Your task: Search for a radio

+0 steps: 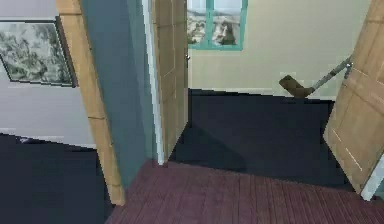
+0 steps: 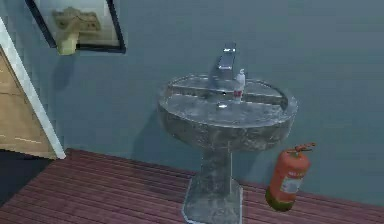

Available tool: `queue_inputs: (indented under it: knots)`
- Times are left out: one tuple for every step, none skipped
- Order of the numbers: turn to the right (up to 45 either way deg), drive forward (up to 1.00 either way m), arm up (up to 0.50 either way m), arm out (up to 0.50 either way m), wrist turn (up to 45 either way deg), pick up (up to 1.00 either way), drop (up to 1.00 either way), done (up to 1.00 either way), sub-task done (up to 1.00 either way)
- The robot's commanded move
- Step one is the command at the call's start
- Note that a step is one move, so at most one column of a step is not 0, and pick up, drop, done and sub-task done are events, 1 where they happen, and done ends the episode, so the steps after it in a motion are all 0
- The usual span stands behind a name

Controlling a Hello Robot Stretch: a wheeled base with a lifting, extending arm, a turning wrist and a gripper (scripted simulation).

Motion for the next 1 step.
queue_inputs:
  knots:
    - [-27.0,0.0,0.0,0.0,0.0,0.0,0.0,0.0,0.0]
